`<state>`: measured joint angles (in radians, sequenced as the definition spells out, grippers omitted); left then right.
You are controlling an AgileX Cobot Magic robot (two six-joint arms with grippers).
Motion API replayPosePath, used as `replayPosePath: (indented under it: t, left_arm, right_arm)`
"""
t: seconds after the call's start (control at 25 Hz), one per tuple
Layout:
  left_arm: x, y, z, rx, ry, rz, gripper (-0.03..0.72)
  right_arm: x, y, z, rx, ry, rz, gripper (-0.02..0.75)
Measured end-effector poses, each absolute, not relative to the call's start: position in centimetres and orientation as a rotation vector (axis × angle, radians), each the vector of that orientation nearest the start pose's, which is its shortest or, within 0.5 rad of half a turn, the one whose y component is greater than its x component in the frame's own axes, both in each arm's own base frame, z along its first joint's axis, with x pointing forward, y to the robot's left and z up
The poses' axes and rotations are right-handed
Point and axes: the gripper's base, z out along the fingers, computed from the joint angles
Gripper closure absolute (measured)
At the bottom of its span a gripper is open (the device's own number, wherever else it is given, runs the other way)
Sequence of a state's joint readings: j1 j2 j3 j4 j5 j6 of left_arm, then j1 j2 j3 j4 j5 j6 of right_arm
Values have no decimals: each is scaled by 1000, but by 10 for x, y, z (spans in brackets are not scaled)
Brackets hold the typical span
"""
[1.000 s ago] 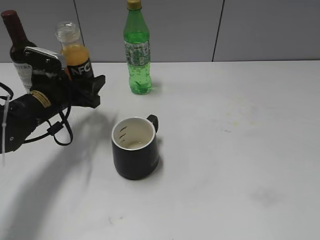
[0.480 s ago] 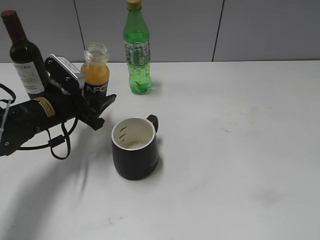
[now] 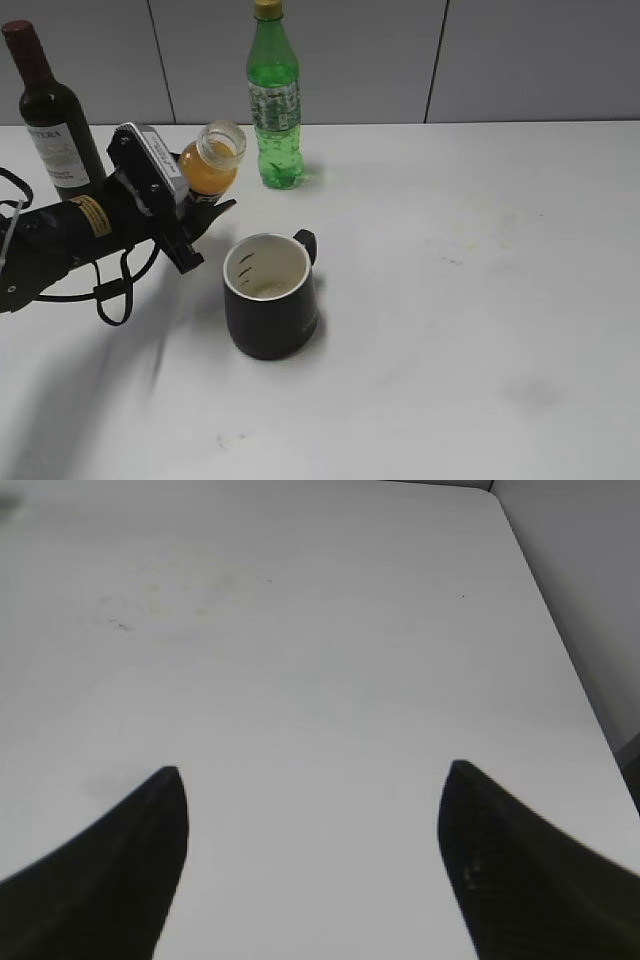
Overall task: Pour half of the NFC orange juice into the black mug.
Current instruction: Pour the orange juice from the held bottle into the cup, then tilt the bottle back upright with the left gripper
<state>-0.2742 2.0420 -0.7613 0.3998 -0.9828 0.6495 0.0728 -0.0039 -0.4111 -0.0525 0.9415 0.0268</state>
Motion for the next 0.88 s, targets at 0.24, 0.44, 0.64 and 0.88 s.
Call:
replayPosePath:
  t: [0.24,0.44,0.64,0.88]
  left_arm:
    - [338,-127,115,1260,1234,254,215]
    - [338,-127,119,1298,1131,335,216]
    - [338,-128,122,1337,1050,410,216]
    - [338,-128,123,1377,986,483,216]
  right_arm:
    - [9,-3,262,-50,2008,1,146]
    - [9,-3,262,-50,2008,1,146]
    - [9,-3,262,-50,2008,1,146]
    - [9,-3,262,-50,2008,1,146]
